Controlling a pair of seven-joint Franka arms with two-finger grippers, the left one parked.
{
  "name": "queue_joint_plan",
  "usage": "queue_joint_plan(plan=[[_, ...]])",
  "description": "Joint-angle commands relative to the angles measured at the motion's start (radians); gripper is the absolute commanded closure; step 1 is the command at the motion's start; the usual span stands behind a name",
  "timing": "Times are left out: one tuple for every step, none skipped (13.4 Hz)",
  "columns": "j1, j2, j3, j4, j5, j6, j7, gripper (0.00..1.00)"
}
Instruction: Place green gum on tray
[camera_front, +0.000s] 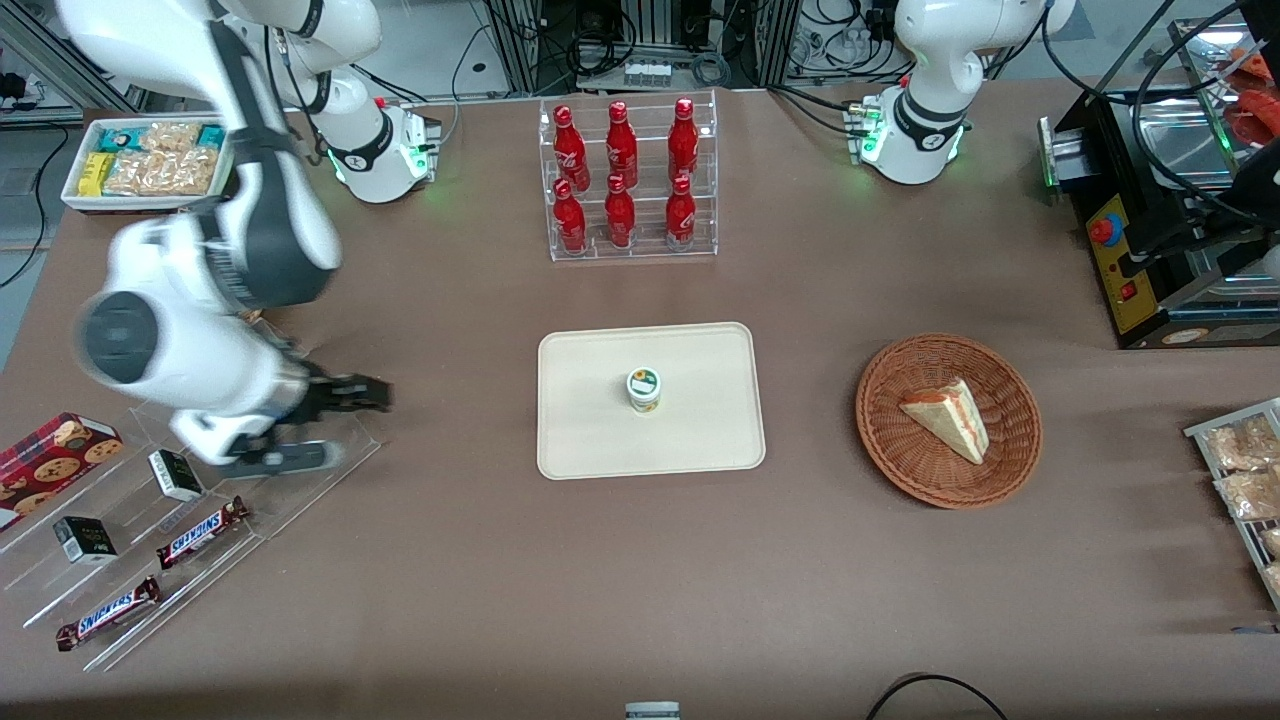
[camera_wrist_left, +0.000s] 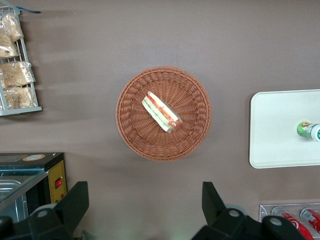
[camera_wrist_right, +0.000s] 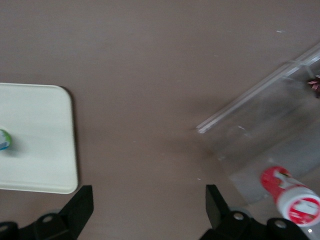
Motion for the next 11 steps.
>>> queue_joint_plan(plan=[[-0.112, -0.074, 0.055, -0.069, 0.001, 0.007, -0.024, 0.00], [-0.141, -0.087, 0.069, -0.072, -0.019, 0.006, -0.055, 0.00], [-0.163, -0.100, 0.071, -0.078, -0.034, 0.007, -0.093, 0.00], [-0.195, -0.114, 0.078, -0.087, -0.039, 0.007, -0.113, 0.00], [-0.229, -0.136, 0.100, -0.101, -0.042, 0.007, -0.115, 0.00], [-0.252, -0.164, 0.115, -0.118, -0.059, 0.001, -0.116, 0.00], [-0.256, -0.192, 0.118, -0.133, -0.079, -0.007, -0.116, 0.00], [-0.273, -0.222, 0.130, -0.152, -0.097, -0.022, -0.116, 0.00], [-0.298, -0.247, 0.150, -0.156, -0.099, -0.060, -0.116, 0.00], [-0.313, -0.264, 0.167, -0.153, -0.100, -0.109, -0.113, 0.00], [-0.316, -0.281, 0.170, -0.150, -0.103, -0.147, -0.110, 0.00]])
